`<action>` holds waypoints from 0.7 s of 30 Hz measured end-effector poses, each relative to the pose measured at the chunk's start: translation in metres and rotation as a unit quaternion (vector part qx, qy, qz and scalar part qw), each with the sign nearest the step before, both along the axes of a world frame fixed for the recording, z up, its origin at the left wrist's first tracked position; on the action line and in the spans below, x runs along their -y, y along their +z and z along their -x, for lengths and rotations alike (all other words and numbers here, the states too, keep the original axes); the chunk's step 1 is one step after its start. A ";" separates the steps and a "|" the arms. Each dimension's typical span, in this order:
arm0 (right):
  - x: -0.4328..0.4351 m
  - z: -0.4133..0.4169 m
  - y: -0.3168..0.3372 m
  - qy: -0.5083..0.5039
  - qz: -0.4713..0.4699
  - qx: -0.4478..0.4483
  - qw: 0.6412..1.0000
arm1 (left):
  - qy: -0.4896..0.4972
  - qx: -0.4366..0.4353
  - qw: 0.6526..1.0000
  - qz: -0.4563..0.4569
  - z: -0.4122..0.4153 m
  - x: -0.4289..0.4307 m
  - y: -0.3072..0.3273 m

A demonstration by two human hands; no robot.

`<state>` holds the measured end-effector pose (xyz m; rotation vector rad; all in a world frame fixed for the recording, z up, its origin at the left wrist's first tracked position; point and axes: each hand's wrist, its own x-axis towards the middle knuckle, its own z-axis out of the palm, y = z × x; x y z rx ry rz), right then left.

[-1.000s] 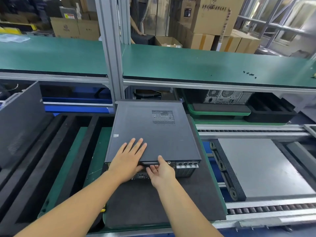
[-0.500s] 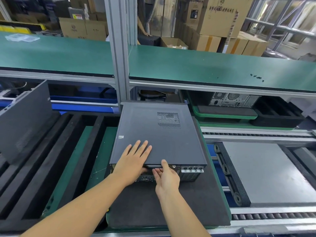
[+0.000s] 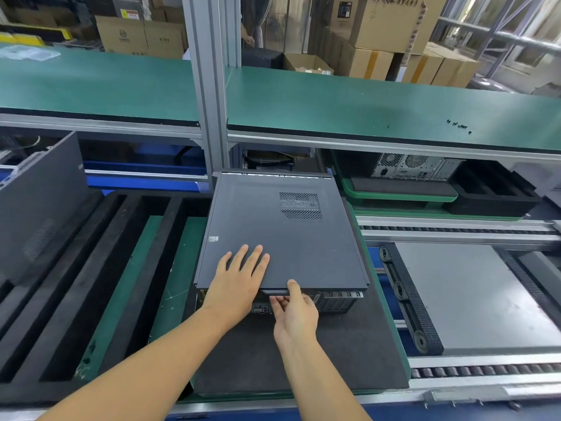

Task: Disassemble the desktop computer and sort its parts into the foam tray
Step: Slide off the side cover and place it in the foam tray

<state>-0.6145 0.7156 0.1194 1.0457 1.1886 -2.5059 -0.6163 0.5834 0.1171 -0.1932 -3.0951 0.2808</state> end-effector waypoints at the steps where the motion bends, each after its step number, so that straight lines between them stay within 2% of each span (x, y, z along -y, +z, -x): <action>1: -0.001 -0.001 0.001 0.001 0.008 -0.006 1.000 | -0.002 -0.007 1.000 -0.001 0.000 0.000 -0.001; 21: -0.007 -0.006 0.020 0.026 0.023 -0.031 0.999 | -0.064 -0.027 0.996 -0.060 0.002 0.023 0.016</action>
